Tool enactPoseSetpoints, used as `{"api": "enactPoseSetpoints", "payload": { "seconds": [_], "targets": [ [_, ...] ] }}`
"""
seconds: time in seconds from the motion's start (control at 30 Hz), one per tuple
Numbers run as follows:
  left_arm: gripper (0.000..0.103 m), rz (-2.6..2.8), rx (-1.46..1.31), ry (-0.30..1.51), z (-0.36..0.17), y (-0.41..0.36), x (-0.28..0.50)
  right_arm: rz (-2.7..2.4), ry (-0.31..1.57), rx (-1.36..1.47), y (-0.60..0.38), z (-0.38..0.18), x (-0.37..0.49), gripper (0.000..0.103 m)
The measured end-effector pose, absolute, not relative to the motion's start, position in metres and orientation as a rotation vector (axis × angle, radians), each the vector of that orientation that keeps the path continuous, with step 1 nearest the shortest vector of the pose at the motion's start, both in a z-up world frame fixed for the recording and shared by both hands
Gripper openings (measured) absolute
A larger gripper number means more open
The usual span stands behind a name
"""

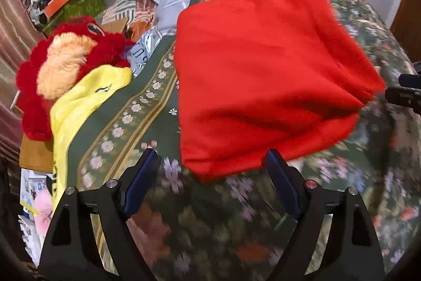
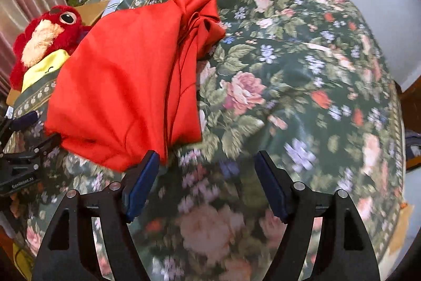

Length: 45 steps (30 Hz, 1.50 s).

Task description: Fold large clothes

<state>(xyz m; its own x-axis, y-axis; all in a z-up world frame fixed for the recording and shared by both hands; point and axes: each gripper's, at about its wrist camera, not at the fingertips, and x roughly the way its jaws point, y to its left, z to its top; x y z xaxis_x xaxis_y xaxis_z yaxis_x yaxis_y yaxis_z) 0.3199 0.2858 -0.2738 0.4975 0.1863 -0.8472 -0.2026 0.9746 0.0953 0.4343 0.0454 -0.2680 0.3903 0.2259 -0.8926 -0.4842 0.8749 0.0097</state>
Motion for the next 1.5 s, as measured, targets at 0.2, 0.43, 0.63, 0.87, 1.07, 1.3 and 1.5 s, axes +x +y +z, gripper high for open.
{"api": "enactPoseSetpoints", "payload": {
  "seconds": [0.2, 0.43, 0.63, 0.87, 1.07, 1.3, 1.5],
  "targets": [
    [0.084, 0.236, -0.005, 0.917, -0.210, 0.271, 0.282, 0.506, 0.995, -0.171, 0.026, -0.211, 0.396, 0.072],
    [0.084, 0.188, -0.019, 0.684, -0.105, 0.236, 0.212, 0.579, 0.794, -0.058, 0.003, -0.123, 0.332, 0.072],
    [0.084, 0.155, -0.010, 0.453, -0.025, 0.198, 0.141, 0.641, 0.552, -0.005, -0.018, -0.049, 0.260, 0.072],
    [0.083, 0.145, -0.044, 0.216, 0.029, 0.162, 0.053, 0.660, 0.276, 0.047, -0.044, -0.001, 0.173, 0.072],
    [0.083, 0.133, -0.075, 0.117, 0.035, 0.139, 0.006, 0.659, 0.183, 0.070, -0.051, 0.004, 0.124, 0.072],
    [0.086, 0.181, -0.039, 0.108, 0.028, 0.122, -0.015, 0.587, 0.145, 0.074, -0.052, -0.001, 0.112, 0.086],
    [0.095, 0.214, -0.009, 0.100, 0.025, 0.112, -0.022, 0.564, 0.145, 0.055, -0.048, 0.000, 0.111, 0.099]
  ]
}}
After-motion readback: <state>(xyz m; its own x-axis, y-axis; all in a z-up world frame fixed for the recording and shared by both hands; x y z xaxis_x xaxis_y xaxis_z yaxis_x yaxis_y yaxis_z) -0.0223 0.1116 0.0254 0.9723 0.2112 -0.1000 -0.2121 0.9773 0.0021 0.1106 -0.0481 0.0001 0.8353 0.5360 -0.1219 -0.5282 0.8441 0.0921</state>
